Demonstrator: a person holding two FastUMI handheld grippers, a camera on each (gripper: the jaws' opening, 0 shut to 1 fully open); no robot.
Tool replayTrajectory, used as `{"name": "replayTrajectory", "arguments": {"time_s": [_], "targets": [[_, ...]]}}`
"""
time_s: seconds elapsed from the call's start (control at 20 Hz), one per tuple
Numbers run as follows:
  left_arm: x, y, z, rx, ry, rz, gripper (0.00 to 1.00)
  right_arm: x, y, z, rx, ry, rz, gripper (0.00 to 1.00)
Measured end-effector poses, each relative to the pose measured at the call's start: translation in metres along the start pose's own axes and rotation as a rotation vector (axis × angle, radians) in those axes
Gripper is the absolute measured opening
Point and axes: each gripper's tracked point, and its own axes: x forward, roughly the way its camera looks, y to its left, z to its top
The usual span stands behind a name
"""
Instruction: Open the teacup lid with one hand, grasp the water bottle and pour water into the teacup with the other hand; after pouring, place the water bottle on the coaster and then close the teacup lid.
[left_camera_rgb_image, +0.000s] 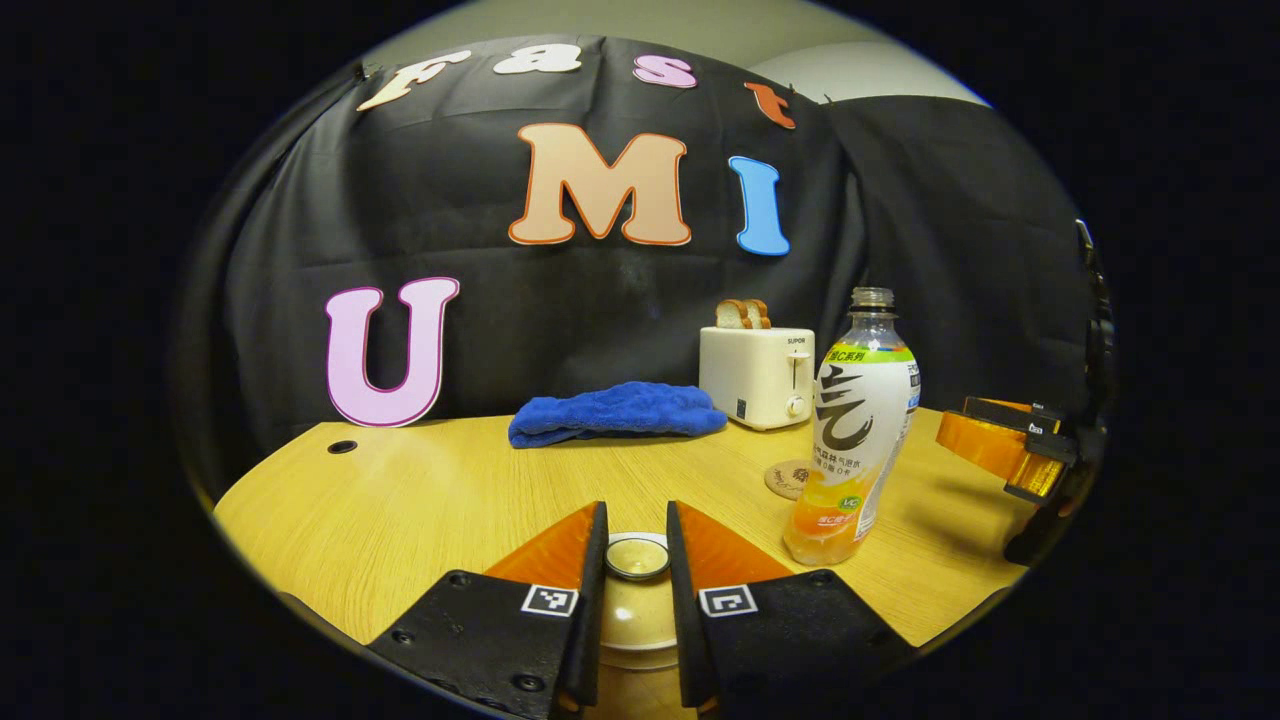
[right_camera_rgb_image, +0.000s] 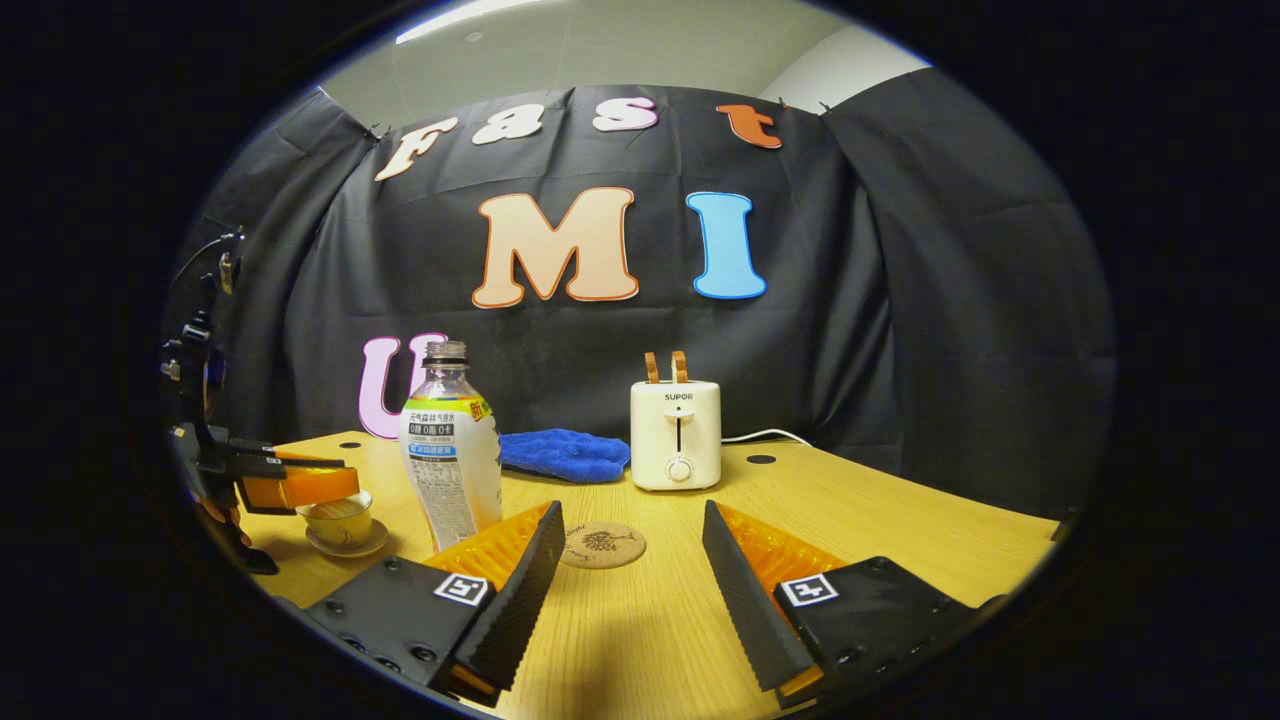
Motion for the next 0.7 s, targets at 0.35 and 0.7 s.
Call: {"name": "replayTrajectory", "arguments": {"time_s": [0.35, 0.7], "targets": [[-0.003, 0.001, 0.003, -0.012, -0.018, 0.009, 0.26, 0.0, 0.001, 0.0, 0.0, 0.001, 0.002, 0.92], [-0.012, 0.007, 0.017, -0.044, -0.11, 0.034, 0.25, 0.0, 0.001, 0.0, 0.001, 0.001, 0.005, 0.89]]}}
